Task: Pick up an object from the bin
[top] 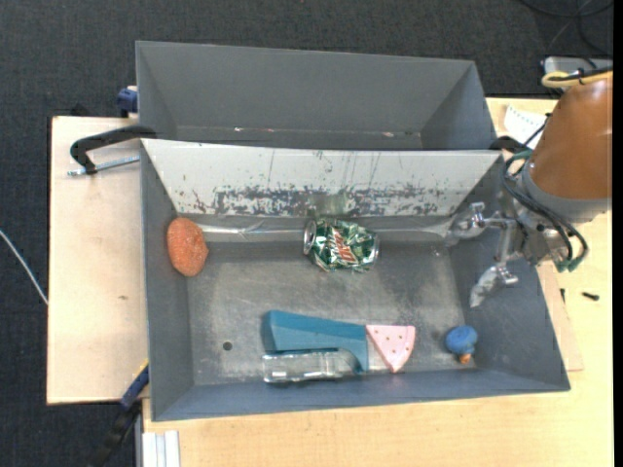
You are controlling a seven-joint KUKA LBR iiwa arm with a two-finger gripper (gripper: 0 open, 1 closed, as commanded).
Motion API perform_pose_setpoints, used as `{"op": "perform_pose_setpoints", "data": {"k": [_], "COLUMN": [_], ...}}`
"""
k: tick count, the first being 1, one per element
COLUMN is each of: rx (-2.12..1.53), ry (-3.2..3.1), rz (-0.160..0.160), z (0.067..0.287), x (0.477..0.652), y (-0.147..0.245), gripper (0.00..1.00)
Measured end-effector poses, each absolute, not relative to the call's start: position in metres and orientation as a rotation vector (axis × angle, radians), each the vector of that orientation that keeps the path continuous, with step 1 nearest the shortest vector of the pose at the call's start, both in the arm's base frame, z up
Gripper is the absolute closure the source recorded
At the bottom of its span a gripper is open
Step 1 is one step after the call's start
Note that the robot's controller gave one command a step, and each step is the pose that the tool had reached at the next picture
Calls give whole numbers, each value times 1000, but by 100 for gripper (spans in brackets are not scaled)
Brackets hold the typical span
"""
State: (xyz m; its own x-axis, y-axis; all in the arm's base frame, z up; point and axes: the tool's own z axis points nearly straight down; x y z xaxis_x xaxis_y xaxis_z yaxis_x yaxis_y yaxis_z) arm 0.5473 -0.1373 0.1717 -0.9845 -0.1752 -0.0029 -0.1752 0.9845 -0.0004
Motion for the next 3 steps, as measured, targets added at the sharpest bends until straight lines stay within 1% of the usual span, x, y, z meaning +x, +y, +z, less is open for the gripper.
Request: {"op": "perform_pose_setpoints", "data": {"k": [1,2,3], "rx": [-371,-204,-713], "ry": [3120,3135,3059], "rz": [2,2,1], "z": [180,172,158], "x": [523,511,503], "y": [-130,-133,-133], "gripper": [0,0,0]}}
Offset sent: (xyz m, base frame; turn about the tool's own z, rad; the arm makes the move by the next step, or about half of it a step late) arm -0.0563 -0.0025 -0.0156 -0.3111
